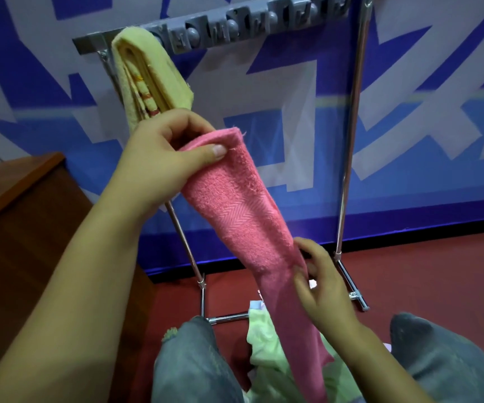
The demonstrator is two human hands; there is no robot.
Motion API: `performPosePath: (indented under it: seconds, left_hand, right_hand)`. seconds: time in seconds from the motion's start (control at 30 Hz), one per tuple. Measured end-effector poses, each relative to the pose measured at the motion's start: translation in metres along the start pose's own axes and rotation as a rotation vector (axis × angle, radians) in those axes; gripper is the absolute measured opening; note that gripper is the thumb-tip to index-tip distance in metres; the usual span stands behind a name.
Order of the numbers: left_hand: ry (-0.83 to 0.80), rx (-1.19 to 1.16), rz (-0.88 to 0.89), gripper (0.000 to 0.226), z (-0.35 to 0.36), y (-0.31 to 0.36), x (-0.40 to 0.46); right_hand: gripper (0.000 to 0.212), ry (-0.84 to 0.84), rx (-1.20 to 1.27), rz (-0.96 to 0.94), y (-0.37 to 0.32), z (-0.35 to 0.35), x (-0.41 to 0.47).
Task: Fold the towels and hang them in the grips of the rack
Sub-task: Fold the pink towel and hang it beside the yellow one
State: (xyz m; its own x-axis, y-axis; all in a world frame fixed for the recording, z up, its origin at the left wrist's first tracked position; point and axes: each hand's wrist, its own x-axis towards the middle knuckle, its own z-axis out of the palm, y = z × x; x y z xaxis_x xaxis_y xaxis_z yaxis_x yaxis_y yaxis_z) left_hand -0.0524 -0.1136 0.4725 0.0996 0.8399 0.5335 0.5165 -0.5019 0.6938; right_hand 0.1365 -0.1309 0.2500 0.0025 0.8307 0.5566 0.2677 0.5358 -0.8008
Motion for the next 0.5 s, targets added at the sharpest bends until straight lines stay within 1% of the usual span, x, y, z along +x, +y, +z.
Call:
performPosePath:
  seconds: [0.1,0.2,0.3,0.37,0.5]
  left_hand:
    - [-0.006,0.04,0.012,0.014,0.0,0.002,0.004]
    - [-0.002,0.096,-0.004,0.012,0.001,0.004,0.014]
    - [0.014,0.15,-0.033,0.012,0.006,0.003,0.026]
    - [0.007,0.203,-0.037,0.013,0.009,0.002,0.032]
    - [0.019,0.262,-0.024,0.014,0.014,-0.003,0.043]
  right_hand:
    - [0.059,-0.061,-0.142,-0.175,-0.003,0.001,0.0]
    - [0.072,-0.055,-0.206,-0.218,-0.001,0.004,-0.001]
    - [0.071,-0.108,-0.217,-0.251,0.001,0.005,-0.001]
    - [0.067,-0.192,-0.145,-0.214,0.001,0.004,0.0]
    - [0.062,-0.362,0.053,-0.021,-0.008,0.001,0.006]
